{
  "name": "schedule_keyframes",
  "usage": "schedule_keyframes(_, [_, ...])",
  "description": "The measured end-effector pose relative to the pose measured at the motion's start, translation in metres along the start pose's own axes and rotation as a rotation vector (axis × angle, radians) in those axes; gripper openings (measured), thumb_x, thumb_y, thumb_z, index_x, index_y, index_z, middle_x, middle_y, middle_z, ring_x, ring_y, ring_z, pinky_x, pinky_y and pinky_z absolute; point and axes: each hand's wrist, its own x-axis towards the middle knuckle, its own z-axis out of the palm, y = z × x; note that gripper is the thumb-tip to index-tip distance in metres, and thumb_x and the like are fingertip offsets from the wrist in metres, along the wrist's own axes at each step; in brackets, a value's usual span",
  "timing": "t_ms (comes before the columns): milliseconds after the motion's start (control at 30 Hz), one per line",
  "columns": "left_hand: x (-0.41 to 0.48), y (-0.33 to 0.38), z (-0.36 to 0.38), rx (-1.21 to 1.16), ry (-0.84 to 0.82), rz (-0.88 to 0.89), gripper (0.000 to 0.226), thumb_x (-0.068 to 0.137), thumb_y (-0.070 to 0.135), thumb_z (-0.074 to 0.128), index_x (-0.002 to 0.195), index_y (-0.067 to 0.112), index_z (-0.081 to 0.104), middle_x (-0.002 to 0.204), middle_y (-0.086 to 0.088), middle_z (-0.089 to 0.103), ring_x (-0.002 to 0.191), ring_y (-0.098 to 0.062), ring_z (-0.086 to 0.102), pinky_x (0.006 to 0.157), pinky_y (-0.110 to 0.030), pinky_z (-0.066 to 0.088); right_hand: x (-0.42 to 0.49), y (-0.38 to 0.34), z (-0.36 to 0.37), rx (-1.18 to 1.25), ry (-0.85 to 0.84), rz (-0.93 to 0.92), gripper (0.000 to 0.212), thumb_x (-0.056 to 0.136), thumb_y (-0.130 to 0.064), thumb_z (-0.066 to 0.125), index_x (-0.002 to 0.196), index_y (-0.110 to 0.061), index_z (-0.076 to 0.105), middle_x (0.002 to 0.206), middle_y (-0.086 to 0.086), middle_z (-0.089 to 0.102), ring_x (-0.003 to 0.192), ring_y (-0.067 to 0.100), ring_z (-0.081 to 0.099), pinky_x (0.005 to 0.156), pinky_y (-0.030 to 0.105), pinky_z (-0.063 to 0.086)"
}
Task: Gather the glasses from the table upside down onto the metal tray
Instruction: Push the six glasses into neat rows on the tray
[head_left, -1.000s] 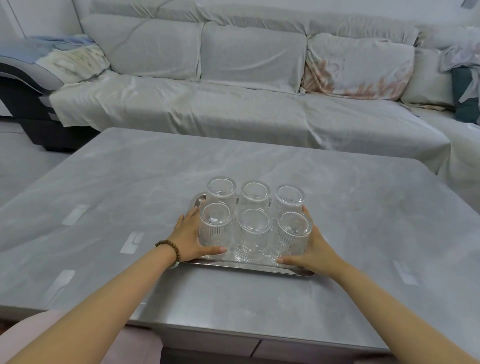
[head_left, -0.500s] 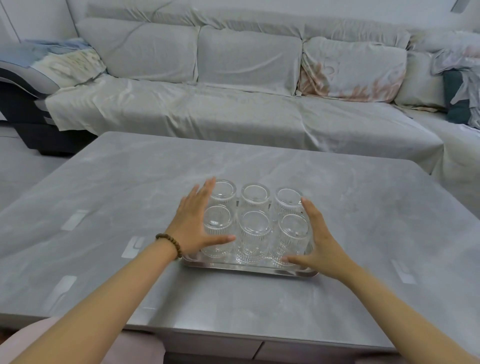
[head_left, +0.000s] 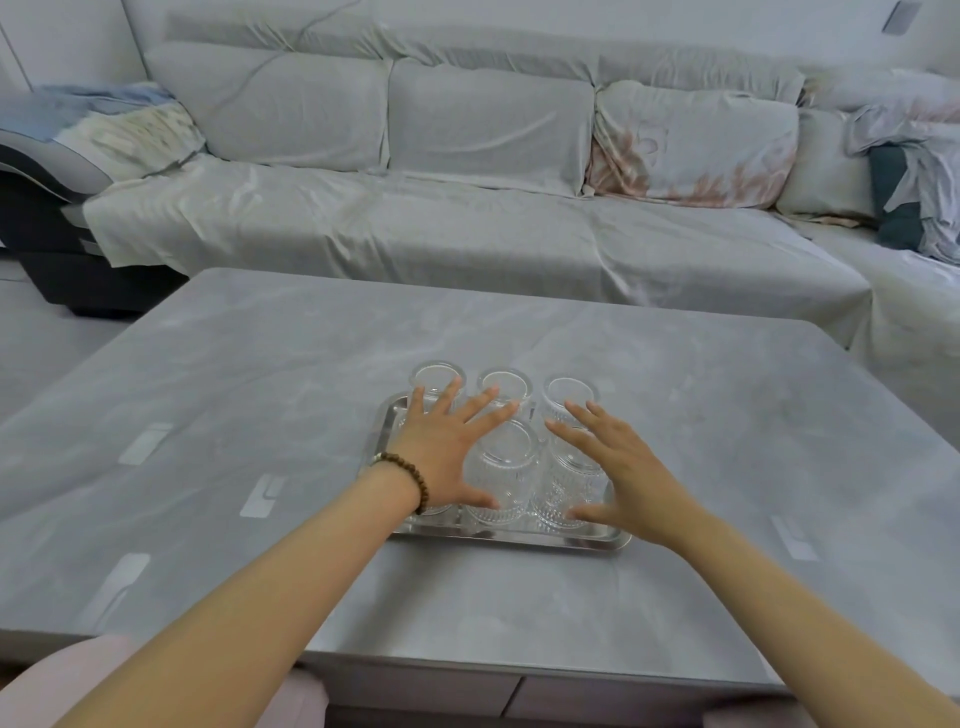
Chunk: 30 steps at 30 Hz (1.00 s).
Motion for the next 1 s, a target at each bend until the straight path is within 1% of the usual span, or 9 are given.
schedule_keyframes(167, [0.0, -0.001, 0.0, -0.004, -0.008, 0.002, 0.107, 0.064, 0.074, 0.056, 0.141, 0.047, -0.013, 0.158, 0.014, -0.01, 0.145, -0.028, -0.01, 0.11, -0.059, -0.009, 0.001, -0.004, 0.003, -0.011, 0.016, 0.035, 0.1, 0.068, -0.043, 0.08, 0.141, -0.044, 0.012, 0.161, -0.004, 0.012, 0.149, 0.019, 0.006, 0.119, 0.03, 0.006])
schedule_keyframes(467, [-0.001, -0.004, -0.002, -0.083, 0.054, 0.02, 0.109, 0.061, 0.078, 0.054, 0.143, 0.044, -0.009, 0.159, 0.012, -0.003, 0.146, -0.025, 0.0, 0.114, -0.054, -0.001, 0.0, -0.004, 0.003, 0.019, 0.029, 0.03, 0.106, 0.066, -0.045, 0.08, 0.142, -0.045, 0.006, 0.16, -0.008, 0.008, 0.149, 0.017, 0.007, 0.121, 0.037, 0.01])
schedule_keyframes(533, [-0.004, -0.012, -0.007, -0.183, 0.15, 0.043, 0.113, 0.056, 0.081, 0.053, 0.145, 0.04, -0.004, 0.159, 0.01, 0.006, 0.145, -0.02, 0.01, 0.118, -0.047, 0.011, -0.001, -0.003, 0.003, 0.175, 0.053, 0.06, 0.116, 0.062, -0.045, 0.083, 0.144, -0.044, 0.001, 0.16, -0.013, 0.002, 0.149, 0.009, 0.004, 0.12, 0.029, 0.011])
schedule_keyframes(567, [-0.007, -0.017, -0.009, -0.256, 0.19, 0.05, 0.117, 0.054, 0.081, 0.055, 0.146, 0.037, -0.003, 0.158, 0.009, 0.009, 0.144, -0.017, 0.014, 0.118, -0.042, 0.015, -0.001, -0.002, 0.004, 0.284, 0.069, 0.093, 0.119, 0.061, -0.046, 0.084, 0.144, -0.045, -0.002, 0.158, -0.018, -0.002, 0.147, 0.0, 0.002, 0.118, 0.019, 0.01])
schedule_keyframes(633, [-0.014, -0.029, -0.011, -0.45, 0.227, 0.007, 0.128, 0.048, 0.079, 0.064, 0.147, 0.031, -0.002, 0.158, 0.007, 0.01, 0.142, -0.008, 0.014, 0.117, -0.032, 0.016, -0.002, 0.001, 0.006, 0.506, 0.083, 0.194, 0.127, 0.058, -0.048, 0.086, 0.143, -0.047, -0.008, 0.151, -0.032, -0.006, 0.134, -0.024, 0.003, 0.105, -0.001, 0.013])
schedule_keyframes(667, [-0.018, -0.035, -0.01, -0.559, 0.214, -0.045, 0.133, 0.046, 0.076, 0.069, 0.147, 0.031, -0.005, 0.158, 0.008, 0.007, 0.14, -0.004, 0.012, 0.114, -0.028, 0.016, -0.003, 0.003, 0.007, 0.591, 0.063, 0.255, 0.131, 0.056, -0.048, 0.086, 0.144, -0.046, -0.01, 0.147, -0.037, -0.006, 0.128, -0.031, 0.006, 0.1, -0.003, 0.015])
schedule_keyframes(767, [-0.027, -0.047, 0.0, -0.848, 0.118, -0.206, 0.143, 0.039, 0.068, 0.079, 0.143, 0.039, -0.016, 0.158, 0.011, 0.002, 0.14, -0.007, 0.018, 0.108, -0.025, 0.024, -0.003, 0.008, 0.011, 0.693, -0.067, 0.357, 0.141, 0.054, -0.044, 0.088, 0.148, -0.034, -0.016, 0.149, -0.028, 0.001, 0.135, -0.015, 0.012, 0.103, 0.007, 0.017])
schedule_keyframes(900, [-0.028, -0.052, 0.014, -0.96, -0.007, -0.318, 0.152, 0.034, 0.068, 0.081, 0.144, 0.034, -0.018, 0.158, 0.006, 0.009, 0.142, -0.01, 0.019, 0.107, -0.025, 0.023, 0.002, 0.009, 0.015, 0.742, -0.124, 0.386, 0.141, 0.057, -0.031, 0.091, 0.15, -0.027, -0.016, 0.161, -0.012, 0.002, 0.145, 0.004, 0.013, 0.118, 0.027, 0.016])
schedule_keyframes(1000, [-0.027, -0.057, 0.016, -0.968, -0.079, -0.295, 0.149, 0.034, 0.067, 0.081, 0.145, 0.035, -0.014, 0.158, 0.008, 0.01, 0.14, -0.008, 0.02, 0.107, -0.023, 0.022, 0.003, 0.008, 0.015, 0.757, -0.135, 0.391, 0.143, 0.057, -0.03, 0.091, 0.149, -0.029, -0.018, 0.16, -0.013, 0.003, 0.144, 0.004, 0.016, 0.115, 0.023, 0.017])
